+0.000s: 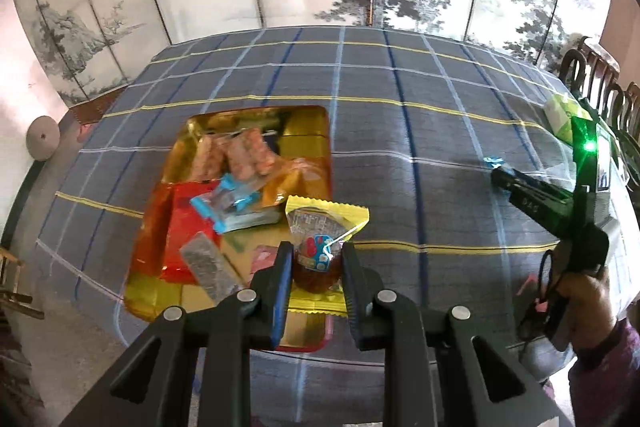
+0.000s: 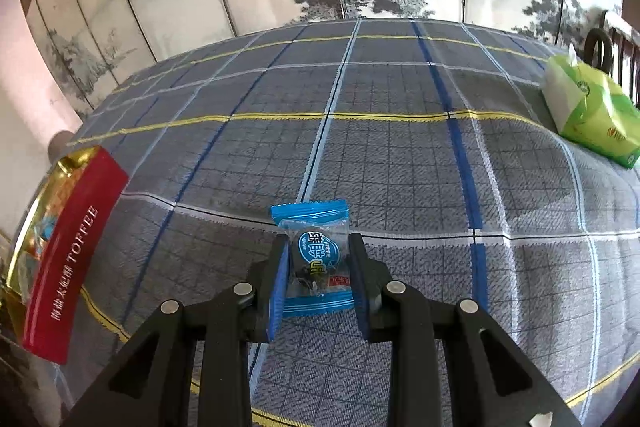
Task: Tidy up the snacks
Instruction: 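Carry the yellow candy over the gold tray with the left tool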
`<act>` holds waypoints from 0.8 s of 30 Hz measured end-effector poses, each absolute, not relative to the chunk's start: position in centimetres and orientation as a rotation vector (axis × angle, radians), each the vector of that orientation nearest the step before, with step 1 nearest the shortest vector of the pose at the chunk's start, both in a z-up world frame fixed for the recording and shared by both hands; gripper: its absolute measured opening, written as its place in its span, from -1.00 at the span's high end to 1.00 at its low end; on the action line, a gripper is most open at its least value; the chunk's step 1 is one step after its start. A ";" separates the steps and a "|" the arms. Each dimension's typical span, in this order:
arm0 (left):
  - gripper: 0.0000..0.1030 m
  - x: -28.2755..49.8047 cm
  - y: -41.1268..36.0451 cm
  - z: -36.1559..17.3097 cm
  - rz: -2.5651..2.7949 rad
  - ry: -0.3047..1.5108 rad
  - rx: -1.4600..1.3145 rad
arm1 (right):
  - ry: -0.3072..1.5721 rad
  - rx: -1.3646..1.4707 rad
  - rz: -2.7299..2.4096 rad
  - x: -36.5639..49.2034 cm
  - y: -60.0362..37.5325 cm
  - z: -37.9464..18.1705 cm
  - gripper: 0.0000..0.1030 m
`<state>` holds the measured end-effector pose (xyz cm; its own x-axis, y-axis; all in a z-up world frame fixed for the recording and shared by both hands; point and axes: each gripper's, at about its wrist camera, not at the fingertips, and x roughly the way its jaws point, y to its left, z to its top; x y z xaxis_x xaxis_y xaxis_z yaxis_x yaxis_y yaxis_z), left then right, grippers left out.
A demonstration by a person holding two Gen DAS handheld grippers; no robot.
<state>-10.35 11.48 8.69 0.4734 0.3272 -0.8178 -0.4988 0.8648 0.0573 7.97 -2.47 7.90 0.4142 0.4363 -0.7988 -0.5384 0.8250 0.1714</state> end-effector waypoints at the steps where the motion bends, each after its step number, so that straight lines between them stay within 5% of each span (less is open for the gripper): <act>1: 0.54 -10.5 11.7 8.6 0.513 0.952 -0.200 | 0.965 -0.122 0.612 8.0 -2.4 7.9 0.50; 24: 0.53 -12.7 15.9 6.4 0.623 0.958 -0.154 | 0.953 -0.185 0.579 7.5 -1.4 7.9 0.50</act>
